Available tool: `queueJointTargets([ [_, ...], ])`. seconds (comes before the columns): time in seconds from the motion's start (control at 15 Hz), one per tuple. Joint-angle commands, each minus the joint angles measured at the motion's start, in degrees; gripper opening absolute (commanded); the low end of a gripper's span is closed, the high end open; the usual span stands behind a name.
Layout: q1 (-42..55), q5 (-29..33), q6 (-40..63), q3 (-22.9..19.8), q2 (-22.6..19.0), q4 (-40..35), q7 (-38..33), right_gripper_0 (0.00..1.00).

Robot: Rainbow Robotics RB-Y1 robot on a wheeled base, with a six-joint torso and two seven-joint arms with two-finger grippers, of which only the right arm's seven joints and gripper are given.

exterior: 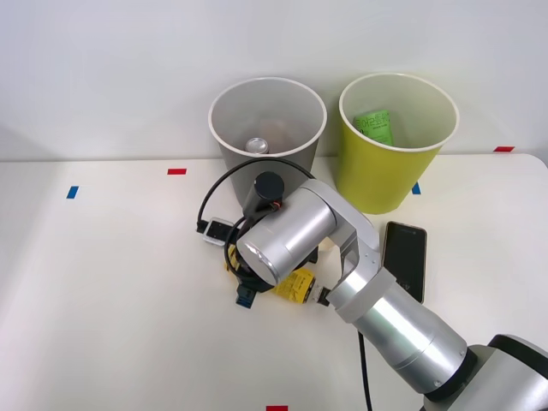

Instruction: Put cans in the gray bin, plastic bottles in the light green bin

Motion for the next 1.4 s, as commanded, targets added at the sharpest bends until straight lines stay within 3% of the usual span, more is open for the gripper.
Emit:
queueJointTargets([
  [0.07, -0.08, -0.11, -0.01, -0.38, -0.02, 0.02, 0.52, 0.84],
  [0.13, -0.08, -0.02, -0.01, -0.38, -0.02, 0.02, 0.52, 0.34],
  [0.2, -0.16, -0.02, -0.01, -0.38, -0.02, 0.02, 0.52, 0.1],
  [0.27, -0.16, -0.2, -0.1, -0.55, -0.02, 0.02, 0.52, 0.05],
  [0.8, -0.08, -4.59, -1.68, -2.05, -0.54, -2.88, 0.52, 0.0],
  [1.07, 0.63, -8.02, -5.11, -2.75, -5.11, -15.36, -0.09, 0.0],
  [1.27, 5.2, -9.69, -5.11, -6.0, -8.01, -26.78, -0.79, 0.0],
  [1.4, 8.01, -14.26, -5.11, -7.76, -10.21, -32.15, -1.59, 0.0],
])
